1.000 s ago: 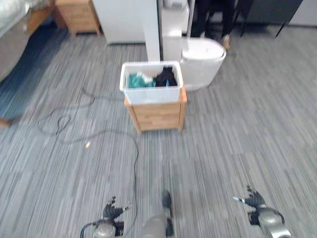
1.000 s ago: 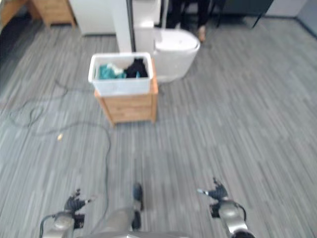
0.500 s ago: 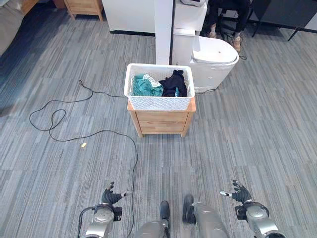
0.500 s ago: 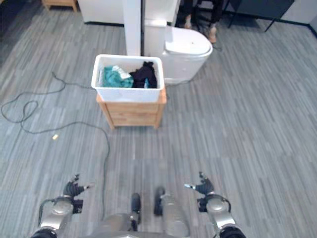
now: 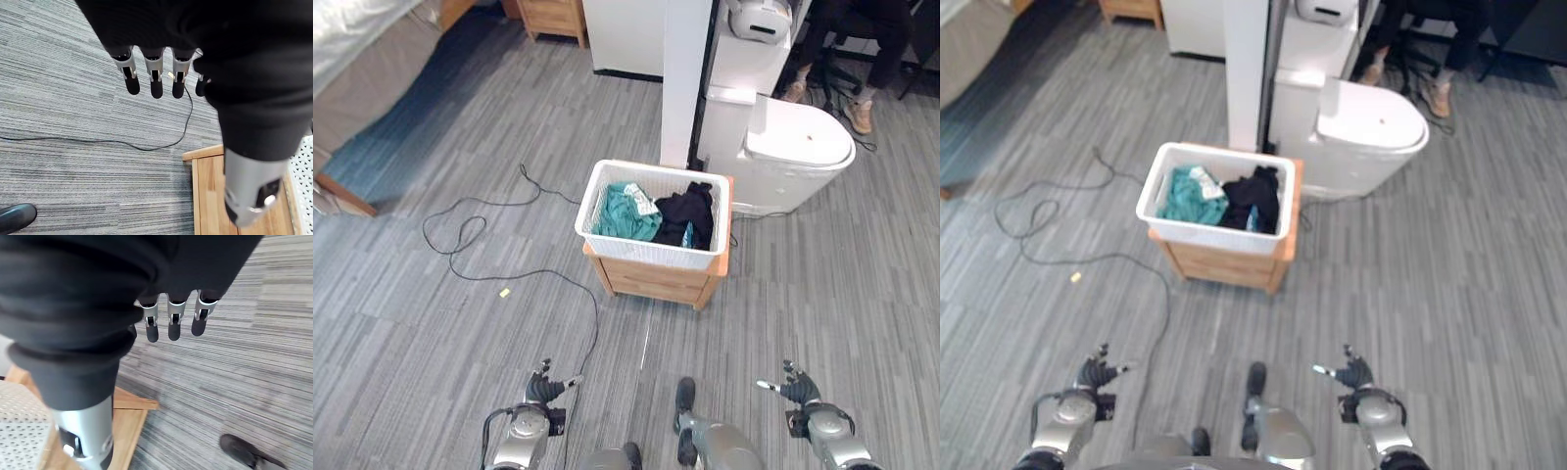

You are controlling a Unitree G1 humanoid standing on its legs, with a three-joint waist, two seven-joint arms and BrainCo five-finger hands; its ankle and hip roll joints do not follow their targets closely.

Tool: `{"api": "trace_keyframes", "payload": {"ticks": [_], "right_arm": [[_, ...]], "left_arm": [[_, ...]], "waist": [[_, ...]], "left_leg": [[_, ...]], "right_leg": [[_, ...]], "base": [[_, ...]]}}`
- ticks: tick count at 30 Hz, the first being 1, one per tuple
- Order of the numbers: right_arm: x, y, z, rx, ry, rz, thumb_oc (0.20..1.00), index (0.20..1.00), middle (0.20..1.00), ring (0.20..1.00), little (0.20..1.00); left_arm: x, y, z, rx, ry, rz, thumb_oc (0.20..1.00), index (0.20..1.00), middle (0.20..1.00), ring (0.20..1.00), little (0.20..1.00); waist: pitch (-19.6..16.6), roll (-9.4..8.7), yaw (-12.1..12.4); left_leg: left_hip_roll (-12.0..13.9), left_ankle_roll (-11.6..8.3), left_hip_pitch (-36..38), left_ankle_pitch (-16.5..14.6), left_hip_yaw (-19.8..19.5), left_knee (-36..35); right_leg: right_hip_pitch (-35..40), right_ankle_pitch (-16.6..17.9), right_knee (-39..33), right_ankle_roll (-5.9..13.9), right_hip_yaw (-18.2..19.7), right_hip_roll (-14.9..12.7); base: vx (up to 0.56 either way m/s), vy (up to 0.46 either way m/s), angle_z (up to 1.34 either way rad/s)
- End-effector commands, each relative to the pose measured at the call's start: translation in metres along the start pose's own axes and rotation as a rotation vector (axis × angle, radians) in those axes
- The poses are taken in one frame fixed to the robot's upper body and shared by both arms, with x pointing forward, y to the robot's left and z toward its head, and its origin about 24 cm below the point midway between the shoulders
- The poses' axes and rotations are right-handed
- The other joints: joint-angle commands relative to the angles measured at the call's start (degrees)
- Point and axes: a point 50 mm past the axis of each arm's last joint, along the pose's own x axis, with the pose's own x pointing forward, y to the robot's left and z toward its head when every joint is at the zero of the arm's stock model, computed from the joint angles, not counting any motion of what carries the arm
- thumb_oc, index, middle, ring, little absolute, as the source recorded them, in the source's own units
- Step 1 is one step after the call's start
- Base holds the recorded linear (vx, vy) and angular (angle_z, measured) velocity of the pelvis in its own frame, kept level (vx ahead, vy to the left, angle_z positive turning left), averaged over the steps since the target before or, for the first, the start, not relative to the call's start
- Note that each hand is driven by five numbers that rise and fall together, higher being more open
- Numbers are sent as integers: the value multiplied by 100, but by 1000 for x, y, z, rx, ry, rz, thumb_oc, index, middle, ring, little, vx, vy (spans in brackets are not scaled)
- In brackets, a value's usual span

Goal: Grab the laundry basket,head to the washer,open it,put in the laundry and shut it.

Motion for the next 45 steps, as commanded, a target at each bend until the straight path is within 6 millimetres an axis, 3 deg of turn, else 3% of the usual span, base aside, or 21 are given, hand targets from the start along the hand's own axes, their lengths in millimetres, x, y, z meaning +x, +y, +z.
{"api": "trace_keyframes", "payload": {"ticks": [1,5,9,12,13,14,17,21,23,24,27,29,30,33,34,38,40,42,43,45], "right_arm": [[-1,-16,-3,-19,0,-54,1000,1000,1000,1000,1000],[0,-19,-3,-41,0,-67,1000,1000,1000,1000,1000],[0,-21,-6,-40,18,-81,1000,1000,1000,1000,1000],[0,-22,-8,-44,25,-80,1000,1000,1000,1000,1000],[0,-20,-9,-33,33,-79,1000,1000,1000,1000,1000],[0,-19,-8,-33,33,-79,1000,1000,1000,1000,1000],[4,-11,6,-12,-15,-60,1000,1000,1000,1000,1000],[7,-7,25,8,-83,-54,1000,1000,1000,1000,1000],[8,-10,35,7,-125,-61,1000,1000,1000,1000,1000],[10,-16,52,5,-184,-79,1000,1000,1000,1000,1000],[10,-19,62,0,-221,-89,1000,1000,1000,1000,1000],[10,-20,66,-8,-239,-92,1000,1000,1000,1000,1000],[11,-23,86,-25,-303,-103,1000,1000,1000,1000,1000],[13,-24,113,-47,-374,-107,1000,1000,1000,1000,1000],[13,-24,113,-47,-375,-107,1000,1000,1000,1000,1000],[19,-7,153,-70,-450,-79,1000,1000,1000,1000,1000],[24,5,176,-81,-471,-69,1000,1000,1000,1000,1000],[28,9,186,-90,-462,-69,1000,1000,1000,1000,1000],[36,21,187,-89,-398,-61,1000,1000,1000,1000,1000],[37,24,185,-79,-375,-54,1000,1000,1000,1000,1000]], "left_arm": [[3,10,10,57,-42,33,1000,1000,1000,1000,1000],[4,13,10,38,-35,57,1000,1000,1000,1000,1000],[3,15,5,26,-18,72,1000,1000,1000,1000,1000],[2,16,2,36,-7,72,1000,1000,1000,1000,1000],[3,20,-2,64,13,73,1000,1000,1000,1000,1000],[3,20,-1,64,12,73,1000,1000,1000,1000,1000],[4,36,7,101,-14,112,1000,1000,1000,1000,1000],[4,50,19,92,-59,157,1000,1000,1000,1000,1000],[3,52,26,70,-90,166,1000,1000,1000,1000,1000],[4,58,39,39,-140,194,1000,1000,1000,1000,1000],[3,62,52,26,-196,213,1000,1000,1000,1000,1000],[3,60,56,28,-212,209,1000,1000,1000,1000,1000],[4,62,72,2,-268,234,1000,1000,1000,1000,1000],[7,54,90,17,-316,226,1000,1000,1000,1000,1000],[7,54,90,17,-317,227,1000,1000,1000,1000,1000],[17,37,133,24,-396,232,1000,1000,1000,1000,1000],[23,29,164,35,-441,244,1000,1000,1000,1000,1000],[26,27,183,61,-459,257,1000,1000,1000,1000,1000],[31,17,197,112,-442,252,1000,1000,1000,1000,1000],[33,13,198,133,-429,246,1000,1000,1000,1000,1000]], "waist": [[-188,-108,25],[-84,-49,210],[-87,14,282],[-145,69,279],[-230,57,249],[-233,54,253],[-141,-42,270],[-72,-77,327],[-56,-99,297],[-5,-114,298],[10,-142,328],[-12,-160,312],[-10,-154,349],[-109,-97,339],[-125,-101,335],[-65,-65,345],[90,-67,360],[193,-57,365],[328,-24,373],[360,-6,373]], "left_leg": [[242,-21,-382,204,-27,-606],[696,-254,-748,1081,-423,-1348],[917,-391,-855,1413,-776,-1735],[903,-397,-767,1351,-835,-1740],[757,-309,-737,1184,-783,-1532],[755,-306,-744,1177,-778,-1520],[556,-55,-699,872,-440,-1245],[546,30,-521,776,-108,-1277],[485,50,-365,756,-30,-1359],[404,65,-245,701,68,-1439],[360,56,-190,622,78,-1393],[315,67,-186,614,42,-1395],[277,76,-194,610,26,-1450],[270,46,-197,660,-4,-1576],[265,48,-220,677,-5,-1582],[310,-5,-294,827,-56,-1786],[342,-37,-459,920,-92,-1829],[345,-55,-612,994,-130,-1843],[345,-67,-834,1113,-207,-1867],[342,-72,-890,1144,-218,-1873]], "right_leg": [[-101,-959,504,1184,161,-233],[111,-1191,565,1135,310,-169],[279,-1430,730,1144,532,-217],[384,-1500,797,1202,650,-296],[428,-1470,905,1307,776,-502],[421,-1473,910,1309,781,-506],[65,-1292,1459,1495,1012,-766],[-306,-1193,1883,1517,881,-799],[-462,-1146,1837,1486,822,-629],[-685,-1015,1562,1431,536,-558],[-459,-1027,1118,1441,250,-600],[-409,-1031,1054,1408,392,-540],[-430,-965,1056,1403,611,-450],[-357,-946,885,1336,527,-421],[-377,-929,874,1334,527,-424],[-445,-903,747,1315,498,-357],[-615,-870,757,1310,529,-320],[-749,-839,766,1305,555,-305],[-947,-799,793,1295,632,-282],[-999,-790,799,1294,646,-276]], "base": [[160,65,-36],[160,125,-42],[202,234,-37],[203,326,-35],[171,330,-22],[226,548,-5],[36,342,-24],[51,162,-71],[94,75,-50],[57,28,-21],[119,-31,-9],[104,-50,24],[113,-65,32],[154,-92,14],[71,-58,11],[38,-93,12],[-53,-90,9],[-61,-71,3],[-50,-62,2],[-22,-26,0]]}}
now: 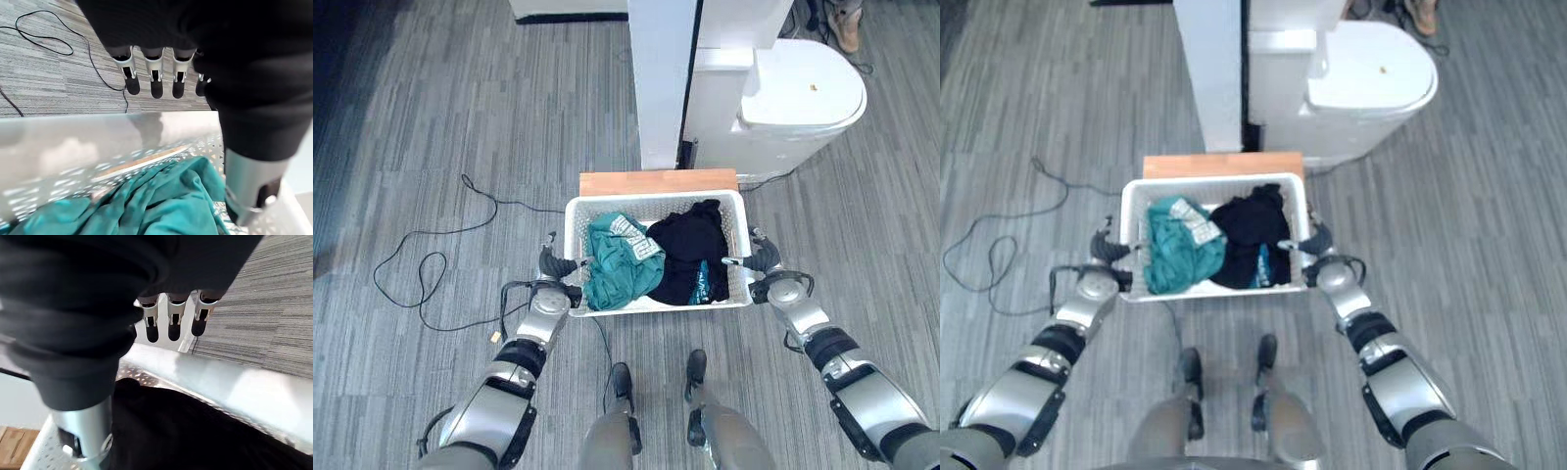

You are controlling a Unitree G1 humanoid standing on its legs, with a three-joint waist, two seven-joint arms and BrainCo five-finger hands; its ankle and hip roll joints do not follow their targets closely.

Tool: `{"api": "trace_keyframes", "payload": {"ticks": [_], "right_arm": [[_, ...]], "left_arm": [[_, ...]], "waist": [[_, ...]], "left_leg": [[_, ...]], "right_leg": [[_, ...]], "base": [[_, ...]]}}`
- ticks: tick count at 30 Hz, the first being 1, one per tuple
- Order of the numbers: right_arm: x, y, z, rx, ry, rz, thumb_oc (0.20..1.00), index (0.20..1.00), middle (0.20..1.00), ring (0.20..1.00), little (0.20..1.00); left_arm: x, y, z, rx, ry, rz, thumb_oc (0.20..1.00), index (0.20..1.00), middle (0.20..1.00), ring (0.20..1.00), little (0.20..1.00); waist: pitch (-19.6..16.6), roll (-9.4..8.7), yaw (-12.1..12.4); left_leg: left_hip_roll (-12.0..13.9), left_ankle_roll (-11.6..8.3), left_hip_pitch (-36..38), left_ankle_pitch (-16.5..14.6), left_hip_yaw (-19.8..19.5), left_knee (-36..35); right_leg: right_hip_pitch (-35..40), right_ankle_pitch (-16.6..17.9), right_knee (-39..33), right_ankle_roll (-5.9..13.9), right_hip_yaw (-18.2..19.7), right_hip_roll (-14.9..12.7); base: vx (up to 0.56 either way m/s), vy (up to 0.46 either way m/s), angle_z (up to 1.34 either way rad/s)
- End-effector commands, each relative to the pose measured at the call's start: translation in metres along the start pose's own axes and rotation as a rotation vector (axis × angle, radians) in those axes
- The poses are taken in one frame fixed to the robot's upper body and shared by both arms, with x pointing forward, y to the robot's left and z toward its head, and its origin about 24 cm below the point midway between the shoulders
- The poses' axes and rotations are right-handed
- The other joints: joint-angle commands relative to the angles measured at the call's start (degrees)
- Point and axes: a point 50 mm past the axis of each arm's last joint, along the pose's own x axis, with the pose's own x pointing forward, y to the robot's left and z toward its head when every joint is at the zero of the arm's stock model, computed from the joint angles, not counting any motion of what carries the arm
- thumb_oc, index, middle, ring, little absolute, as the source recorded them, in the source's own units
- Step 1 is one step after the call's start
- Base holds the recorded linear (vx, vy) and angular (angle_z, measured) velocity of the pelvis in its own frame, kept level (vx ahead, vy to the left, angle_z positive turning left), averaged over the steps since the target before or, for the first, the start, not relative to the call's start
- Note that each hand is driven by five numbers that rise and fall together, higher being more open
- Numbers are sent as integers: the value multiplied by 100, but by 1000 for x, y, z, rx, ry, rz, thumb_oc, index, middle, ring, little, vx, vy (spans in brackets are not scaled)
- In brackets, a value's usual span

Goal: Grab the laundry basket,head to the washer,open it,put in the laundry and shut it.

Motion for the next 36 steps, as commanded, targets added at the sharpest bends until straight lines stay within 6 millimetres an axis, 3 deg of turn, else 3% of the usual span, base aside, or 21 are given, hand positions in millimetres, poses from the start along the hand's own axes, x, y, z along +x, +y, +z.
{"api": "trace_keyframes", "payload": {"ticks": [1,3,4,5,6,7,8,12,15,21,24,30,34,35,36], "right_arm": [[-8,14,-22,66,85,13,1000,1000,1000,1000,1000],[-10,23,-26,87,109,33,1000,1000,1000,1000,1000],[-11,26,-27,103,113,41,1000,1000,1000,1000,1000],[-11,26,-27,103,113,41,934,934,934,934,934],[-14,30,-28,136,111,52,520,520,520,520,520],[-15,32,-29,158,108,57,253,253,253,253,253],[-16,32,-29,158,108,57,200,200,200,200,200],[-22,35,-28,236,73,73,200,200,200,200,200],[-30,34,-20,322,-8,80,200,200,200,200,200],[-48,9,-11,369,-164,46,200,200,200,200,200],[-62,-5,-11,390,-227,22,200,200,200,200,200],[-84,-26,-18,337,-280,-9,200,200,200,200,200],[-101,-38,-24,343,-305,-23,200,200,200,200,200],[-102,-38,-24,343,-303,-23,200,200,200,200,200],[-106,-41,-28,343,-299,-29,200,200,200,200,200]], "left_arm": [[-6,3,-25,31,77,29,1000,1000,1000,1000,1000],[-10,-8,-38,72,130,-11,1000,1000,1000,1000,1000],[-13,-12,-42,75,140,-25,793,793,793,793,793],[-13,-12,-42,75,140,-25,482,482,482,482,482],[-18,-19,-50,76,158,-53,200,200,200,200,200],[-21,-22,-53,70,162,-65,200,200,200,200,200],[-21,-22,-53,70,162,-65,200,200,200,200,200],[-32,-33,-62,19,170,-98,200,200,200,200,200],[-39,-39,-53,-66,101,-115,200,200,200,200,200],[-50,-33,-26,-188,-74,-126,200,200,200,200,200],[-61,-26,-19,-214,-148,-140,200,200,200,200,200],[-80,-21,-28,-238,-161,-180,200,200,200,200,200],[-95,-16,-29,-254,-187,-199,200,200,200,200,200],[-95,-16,-29,-253,-186,-200,200,200,200,200,200],[-100,-17,-30,-243,-193,-219,200,200,200,200,200]], "waist": [[-13,-289,96],[24,-251,87],[37,-238,82],[37,-238,83],[42,-218,73],[48,-215,63],[47,-215,63],[57,-209,40],[20,-202,12],[-103,-207,-60],[-120,-245,-105],[-230,-350,-205],[-457,-388,-299],[-464,-388,-299],[-544,-379,-426]], "left_leg": [[-174,-148,-195,-262,-195,195],[-168,-154,-233,-205,-201,133],[-165,-155,-242,-189,-195,121],[-165,-155,-242,-188,-194,121],[-159,-158,-238,-171,-186,80],[-157,-159,-227,-170,-177,65],[-157,-159,-226,-170,-177,64],[-148,-170,-127,-186,-131,24],[-130,-190,21,-211,-89,-12],[-35,-245,215,-294,-79,61],[89,-305,212,-460,-88,556],[174,-315,249,-722,-215,1239],[-536,-209,115,-906,-1424,1170],[-540,-205,105,-917,-1425,1187],[-701,-108,170,-962,-1642,1052]], "right_leg": [[-389,-831,800,650,433,-320],[-458,-819,806,643,472,-314],[-470,-817,803,641,485,-311],[-470,-817,803,641,486,-311],[-489,-803,795,640,505,-312],[-489,-804,794,640,518,-309],[-489,-804,794,640,519,-309],[-415,-802,755,636,528,-296],[-283,-806,669,631,540,-268],[-14,-982,695,579,490,-213],[157,-1139,778,481,485,-155],[485,-1258,805,361,585,-40],[485,-1167,819,390,1113,96],[481,-1174,826,393,1113,94],[441,-1140,882,437,1401,204]], "base": [[0,0,0],[0,0,0],[0,0,0],[0,0,0],[0,0,0],[0,0,0],[0,0,0],[-11,-7,-3],[-21,-41,-1],[1,-94,3],[0,-116,7],[17,-51,1],[37,118,-45],[21,154,-108],[39,172,-97]]}}
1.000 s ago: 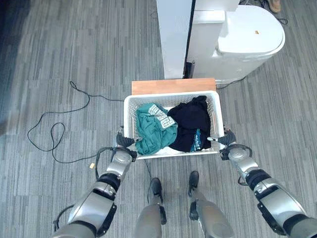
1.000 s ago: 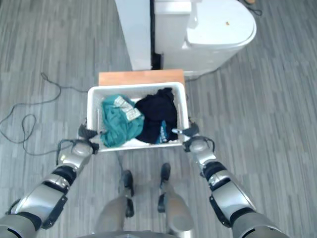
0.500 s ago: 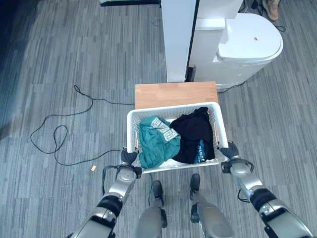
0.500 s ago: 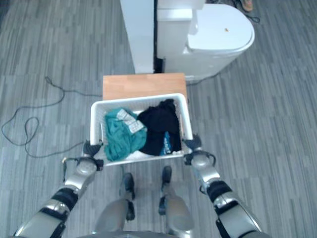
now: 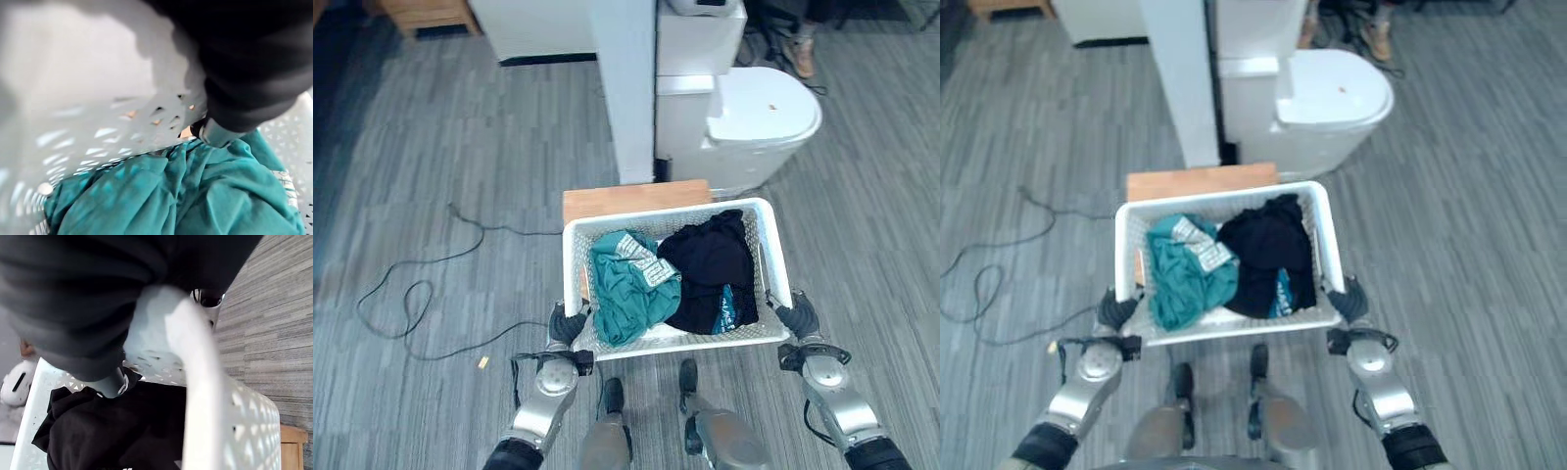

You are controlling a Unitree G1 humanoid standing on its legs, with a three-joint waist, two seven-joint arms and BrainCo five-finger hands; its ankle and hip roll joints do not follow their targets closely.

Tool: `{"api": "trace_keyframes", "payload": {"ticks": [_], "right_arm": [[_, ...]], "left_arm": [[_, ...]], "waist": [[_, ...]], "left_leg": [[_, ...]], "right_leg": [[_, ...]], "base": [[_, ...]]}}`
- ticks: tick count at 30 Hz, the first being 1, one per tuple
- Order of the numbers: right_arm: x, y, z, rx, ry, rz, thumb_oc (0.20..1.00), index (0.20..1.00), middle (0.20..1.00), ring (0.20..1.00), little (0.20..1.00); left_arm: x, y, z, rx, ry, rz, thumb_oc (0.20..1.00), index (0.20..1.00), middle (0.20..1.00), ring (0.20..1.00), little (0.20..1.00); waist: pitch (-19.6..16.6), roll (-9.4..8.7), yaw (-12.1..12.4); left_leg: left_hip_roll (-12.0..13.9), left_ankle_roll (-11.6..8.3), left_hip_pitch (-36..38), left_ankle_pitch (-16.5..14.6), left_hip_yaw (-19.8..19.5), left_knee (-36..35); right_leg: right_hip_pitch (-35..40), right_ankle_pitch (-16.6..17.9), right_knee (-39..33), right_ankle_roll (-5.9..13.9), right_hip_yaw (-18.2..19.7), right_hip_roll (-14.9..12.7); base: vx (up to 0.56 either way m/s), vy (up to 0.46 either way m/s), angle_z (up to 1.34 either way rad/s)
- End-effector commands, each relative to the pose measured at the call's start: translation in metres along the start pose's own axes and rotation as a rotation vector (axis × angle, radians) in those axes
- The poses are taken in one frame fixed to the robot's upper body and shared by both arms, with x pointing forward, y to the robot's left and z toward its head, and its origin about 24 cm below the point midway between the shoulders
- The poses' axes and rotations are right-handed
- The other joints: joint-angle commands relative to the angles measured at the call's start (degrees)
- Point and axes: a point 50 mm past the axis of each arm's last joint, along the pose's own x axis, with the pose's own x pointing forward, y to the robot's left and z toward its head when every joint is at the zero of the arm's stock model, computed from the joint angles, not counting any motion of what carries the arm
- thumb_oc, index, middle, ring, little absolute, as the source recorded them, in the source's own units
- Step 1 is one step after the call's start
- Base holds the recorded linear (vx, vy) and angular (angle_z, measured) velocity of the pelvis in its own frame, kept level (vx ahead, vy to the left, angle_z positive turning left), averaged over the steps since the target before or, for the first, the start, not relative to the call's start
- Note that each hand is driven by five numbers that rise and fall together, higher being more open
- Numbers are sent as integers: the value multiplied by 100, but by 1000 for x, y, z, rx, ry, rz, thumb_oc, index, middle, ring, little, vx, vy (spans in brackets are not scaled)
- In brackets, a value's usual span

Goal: Grab the laundry basket,head to the washer,open it,put in the laundry and shut it.

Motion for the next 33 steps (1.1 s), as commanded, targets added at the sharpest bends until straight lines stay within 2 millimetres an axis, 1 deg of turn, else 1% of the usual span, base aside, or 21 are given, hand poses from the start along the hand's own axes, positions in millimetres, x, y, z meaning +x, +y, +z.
{"api": "trace_keyframes", "payload": {"ticks": [1,4,6,8,10,11,12,13,16,17,20,21,22,23,24,25,26,27,30,31,33], "right_arm": [[-2,-16,35,126,-218,35,200,200,200,200,200],[-6,-17,32,135,-205,33,200,200,200,200,200],[-10,-17,31,164,-201,26,200,200,200,200,200],[-10,-13,33,197,-212,27,200,200,200,200,200],[-8,-7,38,221,-229,36,200,200,200,200,200],[-8,-5,40,221,-236,45,200,200,200,200,200],[-7,-5,40,222,-236,45,200,200,200,200,200],[-8,0,41,215,-240,61,200,200,200,200,200],[-6,4,45,194,-259,84,200,200,200,200,200],[-6,4,47,187,-267,89,200,200,200,200,200],[-8,1,44,195,-257,88,200,200,200,200,200],[-8,1,47,202,-267,100,200,200,200,200,200],[-8,1,47,202,-267,99,200,200,200,200,200],[-7,0,50,194,-279,102,200,200,200,200,200],[-7,0,50,193,-280,102,200,200,200,200,200],[-5,-1,51,164,-278,110,200,200,200,200,200],[-5,-1,51,164,-278,110,200,200,200,200,200],[-6,-1,50,150,-271,122,200,200,200,200,200],[-7,-2,46,147,-256,123,200,200,200,200,200],[-6,0,43,142,-245,122,200,200,200,200,200],[-5,0,43,143,-245,112,200,200,200,200,200]], "left_arm": [[-4,11,25,-31,-169,-84,200,200,200,200,200],[-7,12,26,-5,-178,-107,200,200,200,200,200],[-8,15,32,26,-206,-118,200,200,200,200,200],[-7,15,39,24,-234,-114,200,200,200,200,200],[-5,16,46,13,-267,-95,200,200,200,200,200],[-5,16,49,4,-277,-93,200,200,200,200,200],[-5,16,49,5,-277,-92,200,200,200,200,200],[-5,16,48,-7,-276,-84,200,200,200,200,200],[-8,20,45,-33,-267,-59,200,200,200,200,200],[-9,19,43,-37,-260,-60,200,200,200,200,200],[-11,15,36,-31,-237,-86,200,200,200,200,200],[-13,8,35,-33,-236,-110,200,200,200,200,200],[-13,8,35,-34,-237,-110,200,200,200,200,200],[-12,5,37,-47,-243,-111,200,200,200,200,200],[-12,5,37,-48,-243,-112,200,200,200,200,200],[-11,-3,40,-64,-250,-136,200,200,200,200,200],[-11,-3,40,-64,-250,-136,200,200,200,200,200],[-11,-8,41,-58,-253,-162,200,200,200,200,200],[-12,-10,39,-47,-247,-169,200,200,200,200,200],[-13,-11,38,-43,-239,-173,200,200,200,200,200],[-13,-12,38,-44,-239,-173,200,200,200,200,200]], "waist": [[-801,-147,-238],[-876,-184,-331],[-882,-234,-467],[-805,-235,-529],[-769,-210,-470],[-759,-190,-448],[-767,-197,-445],[-787,-139,-357],[-906,-6,-147],[-965,5,-155],[-1126,21,-330],[-1076,39,-326],[-1062,57,-306],[-984,82,-242],[-982,89,-243],[-891,33,-137],[-900,35,-152],[-874,16,-79],[-874,27,-8],[-844,104,99],[-801,167,215]], "left_leg": [[-499,110,-370,-405,-113,450],[-438,175,-181,-369,209,273],[-394,270,-77,-319,711,83],[-351,319,-14,-343,1021,38],[-238,322,50,-354,1430,5],[-173,304,136,-388,1653,-4],[-178,304,121,-367,1659,-11],[-27,264,278,-428,2118,6],[194,200,505,-512,2739,-90],[214,187,595,-542,2945,-93],[292,136,810,-839,3173,303],[532,95,646,-892,3090,1363],[590,67,620,-931,3096,1462],[687,-28,424,-758,2813,2020],[699,-32,416,-767,2809,2039],[415,-3,-49,-550,2165,2409],[414,-2,-73,-551,2147,2421],[154,75,-365,-768,1737,2073],[-92,81,-591,-603,1451,1550],[-227,23,-767,-154,1228,881],[-324,-55,-998,191,1083,418]], "right_leg": [[-196,-1092,800,417,446,62],[-284,-990,865,514,725,95],[-499,-858,957,694,1063,156],[-669,-827,1122,803,1084,171],[-793,-847,1180,792,511,-46],[-788,-904,1187,794,69,-209],[-801,-883,1173,792,76,-212],[-743,-1017,1206,685,-1019,-624],[-597,-1163,1467,646,-2346,-1111],[-549,-1142,1461,656,-2508,-1192],[-399,-1121,1069,664,-2018,-965],[-161,-1185,841,527,-1678,-732],[-145,-1183,821,506,-1667,-692],[-4,-1219,715,404,-1519,-545],[-1,-1218,711,401,-1522,-536],[148,-1217,572,251,-1336,-455],[139,-1216,569,251,-1352,-458],[267,-1261,532,295,-1165,-465],[352,-1275,479,345,-1001,-438],[506,-1306,401,356,-850,-285],[647,-1394,380,327,-705,-141]], "base": [[53,227,-95],[3,176,-95],[-94,180,-104],[-94,115,-150],[-66,52,-143],[-12,15,-162],[0,-10,-185],[64,-15,-139],[67,-67,-179],[131,-138,-190],[289,-214,-137],[281,-217,-52],[219,-211,-60],[55,-84,-84],[91,-157,-100],[34,-87,-102],[153,-89,-107],[201,15,-68],[260,32,-38],[283,30,-64],[324,23,-46]]}}
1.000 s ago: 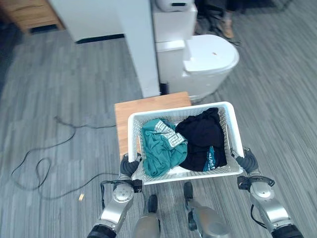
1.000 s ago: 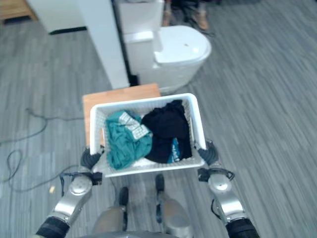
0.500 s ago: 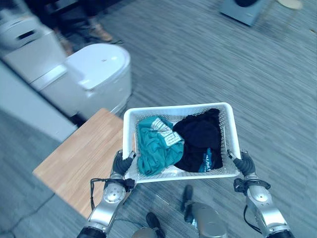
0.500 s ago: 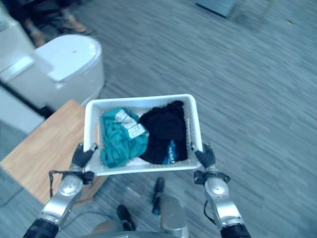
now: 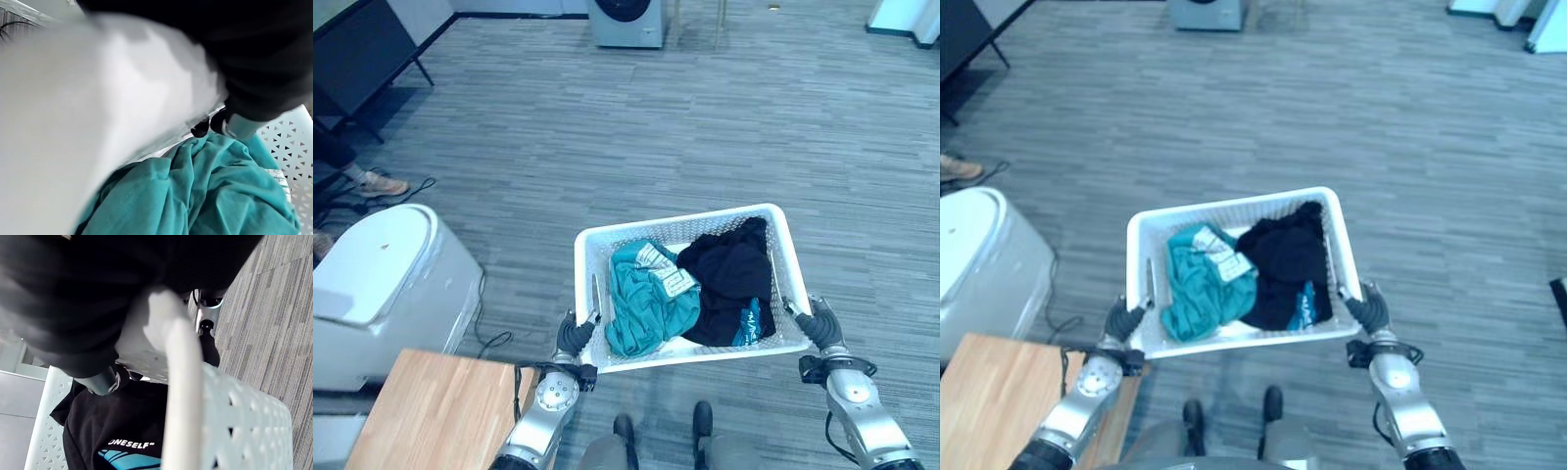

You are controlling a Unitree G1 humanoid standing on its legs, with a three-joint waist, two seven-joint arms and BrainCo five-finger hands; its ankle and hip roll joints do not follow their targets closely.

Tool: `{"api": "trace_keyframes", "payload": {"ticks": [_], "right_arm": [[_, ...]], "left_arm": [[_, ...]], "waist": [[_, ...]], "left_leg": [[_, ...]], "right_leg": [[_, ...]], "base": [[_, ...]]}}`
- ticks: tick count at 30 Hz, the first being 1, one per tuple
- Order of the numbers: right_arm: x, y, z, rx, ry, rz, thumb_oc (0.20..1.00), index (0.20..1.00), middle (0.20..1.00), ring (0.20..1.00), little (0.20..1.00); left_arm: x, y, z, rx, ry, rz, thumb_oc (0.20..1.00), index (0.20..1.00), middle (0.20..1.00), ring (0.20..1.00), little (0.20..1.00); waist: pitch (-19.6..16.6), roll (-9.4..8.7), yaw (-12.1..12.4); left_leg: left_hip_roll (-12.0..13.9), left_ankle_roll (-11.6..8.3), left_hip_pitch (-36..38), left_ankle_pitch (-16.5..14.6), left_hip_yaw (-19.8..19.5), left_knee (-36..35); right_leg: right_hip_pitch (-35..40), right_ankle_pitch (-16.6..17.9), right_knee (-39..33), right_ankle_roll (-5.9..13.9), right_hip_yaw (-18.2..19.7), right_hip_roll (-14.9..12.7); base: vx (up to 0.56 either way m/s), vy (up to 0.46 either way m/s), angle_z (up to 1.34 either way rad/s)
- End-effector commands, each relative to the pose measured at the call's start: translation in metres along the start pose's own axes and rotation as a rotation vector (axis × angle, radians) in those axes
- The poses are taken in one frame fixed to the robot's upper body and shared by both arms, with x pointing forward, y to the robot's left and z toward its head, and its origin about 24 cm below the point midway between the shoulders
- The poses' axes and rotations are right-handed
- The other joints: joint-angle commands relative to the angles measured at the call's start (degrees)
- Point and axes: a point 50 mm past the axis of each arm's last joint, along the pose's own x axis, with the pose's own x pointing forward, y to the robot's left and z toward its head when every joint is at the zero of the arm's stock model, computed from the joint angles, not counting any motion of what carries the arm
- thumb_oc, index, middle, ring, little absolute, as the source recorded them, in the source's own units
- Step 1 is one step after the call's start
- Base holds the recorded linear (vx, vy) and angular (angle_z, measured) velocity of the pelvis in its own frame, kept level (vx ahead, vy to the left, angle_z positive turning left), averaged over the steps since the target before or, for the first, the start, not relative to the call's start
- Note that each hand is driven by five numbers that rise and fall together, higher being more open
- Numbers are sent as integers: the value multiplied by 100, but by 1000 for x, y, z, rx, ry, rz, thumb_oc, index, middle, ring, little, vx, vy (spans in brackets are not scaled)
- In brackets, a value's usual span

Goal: Grab the laundry basket,head to the washer,open it,put in the laundry and shut it.

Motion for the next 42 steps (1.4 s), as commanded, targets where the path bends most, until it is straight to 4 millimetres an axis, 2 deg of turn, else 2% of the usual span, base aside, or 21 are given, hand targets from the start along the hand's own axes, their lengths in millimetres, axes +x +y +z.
{"api": "trace_keyframes", "payload": {"ticks": [1,4,5,7,9,10,12,15,17,21,23,27,30,31,33,34,35,37,39,41,42], "right_arm": [[10,14,50,173,-254,93,200,200,200,200,200],[10,14,51,177,-256,85,200,200,200,200,200],[10,16,50,174,-254,92,200,200,200,200,200],[10,17,50,169,-259,98,200,200,200,200,200],[10,21,50,184,-252,107,200,200,200,200,200],[11,27,54,214,-266,133,200,200,200,200,200],[11,31,57,221,-274,149,200,200,200,200,200],[11,34,60,232,-282,162,200,200,200,200,200],[13,35,62,249,-285,167,200,200,200,200,200],[14,34,63,255,-287,162,200,200,200,200,200],[13,32,62,245,-288,158,200,200,200,200,200],[8,27,57,231,-281,146,200,200,200,200,200],[6,24,52,210,-261,145,200,200,200,200,200],[6,23,50,186,-255,146,200,200,200,200,200],[6,19,49,178,-254,143,200,200,200,200,200],[6,13,47,185,-241,121,200,200,200,200,200],[6,11,47,180,-241,114,200,200,200,200,200],[7,7,46,174,-234,94,200,200,200,200,200],[6,4,44,181,-226,82,200,200,200,200,200],[4,3,37,179,-198,73,200,200,200,200,200],[4,3,37,179,-198,73,200,200,200,200,200]], "left_arm": [[2,-2,45,-99,-244,-62,200,200,200,200,200],[3,-1,46,-96,-247,-58,200,200,200,200,200],[0,0,41,-87,-232,-57,200,200,200,200,200],[0,-1,41,-87,-230,-57,200,200,200,200,200],[-1,3,39,-73,-226,-55,200,200,200,200,200],[0,7,39,-50,-223,-50,200,200,200,200,200],[1,12,38,-39,-216,-30,200,200,200,200,200],[2,15,39,-38,-218,-13,200,200,200,200,200],[1,19,37,-60,-211,10,200,200,200,200,200],[1,23,32,-76,-192,39,200,200,200,200,200],[1,23,32,-84,-195,39,200,200,200,200,200],[-2,16,28,-92,-187,17,200,200,200,200,200],[-4,12,24,-103,-172,11,200,200,200,200,200],[-4,11,22,-116,-161,15,200,200,200,200,200],[-6,11,20,-128,-156,6,200,200,200,200,200],[-8,10,18,-150,-145,3,200,200,200,200,200],[-7,9,19,-158,-144,4,200,200,200,200,200],[-7,7,19,-164,-141,-6,200,200,200,200,200],[-8,6,17,-158,-137,-11,200,200,200,200,200],[-9,5,15,-149,-126,-17,200,200,200,200,200],[-10,5,15,-149,-126,-18,200,200,200,200,200]], "waist": [[-21,137,286],[5,158,381],[-120,207,423],[-167,201,430],[-260,133,460],[-243,56,473],[-188,7,438],[-129,7,389],[-53,40,284],[45,31,204],[40,109,183],[-107,12,48],[-257,127,-42],[-306,235,-41],[-274,254,7],[-252,138,58],[-190,119,136],[-136,58,251],[-131,56,326],[-142,169,391],[-137,163,389]], "left_leg": [[-116,-73,-276,513,18,-93],[-86,-84,-425,664,136,-292],[-86,32,-191,734,95,-477],[-96,53,-205,759,92,-388],[-77,150,-101,653,261,-359],[-69,252,79,502,396,-311],[-73,351,275,305,503,-242],[-77,388,568,171,577,-316],[-122,407,981,-95,643,-450],[-146,331,1402,-445,615,-422],[-79,244,1777,-785,494,-395],[-205,221,2273,-1119,282,-340],[-12,59,2379,-1088,202,-52],[151,-91,2345,-758,202,292],[440,-283,1842,10,212,1638],[586,-236,1432,326,398,2284],[576,-174,1135,85,497,2514],[443,-67,640,-208,626,2333],[230,68,370,-390,744,1571],[85,22,204,95,763,474],[70,23,236,120,765,426]], "right_leg": [[67,-939,486,505,114,384],[234,-1091,511,484,264,435],[482,-1262,521,556,369,458],[510,-1295,583,571,427,399],[492,-1418,894,663,419,250],[191,-1390,1705,824,442,178],[-175,-1195,2359,981,343,93],[-610,-1019,2580,967,186,31],[-1191,-783,1886,885,-372,-131],[-1541,-417,761,1049,-706,-250],[-1735,-279,469,1186,-789,-357],[-1696,105,600,1141,-648,-511],[-1563,131,727,1050,-610,-449],[-1440,87,754,950,-598,-287],[-1112,-29,678,739,-684,-186],[-777,-208,503,573,-766,-157],[-603,-297,423,548,-762,-131],[-360,-397,293,580,-726,-134],[-192,-457,206,668,-695,-143],[29,-579,150,693,-646,35],[40,-581,148,695,-647,27]], "base": [[316,40,-49],[310,100,-41],[432,184,-65],[400,182,-76],[346,172,-49],[273,135,-45],[276,128,-49],[199,69,-12],[382,8,-13],[347,-56,0],[607,-144,32],[469,-145,29],[474,-188,54],[282,-214,41],[408,-363,-13],[443,-357,-38],[449,-301,-23],[321,-97,-30],[338,-9,-27],[295,18,-10],[420,12,-27]]}}
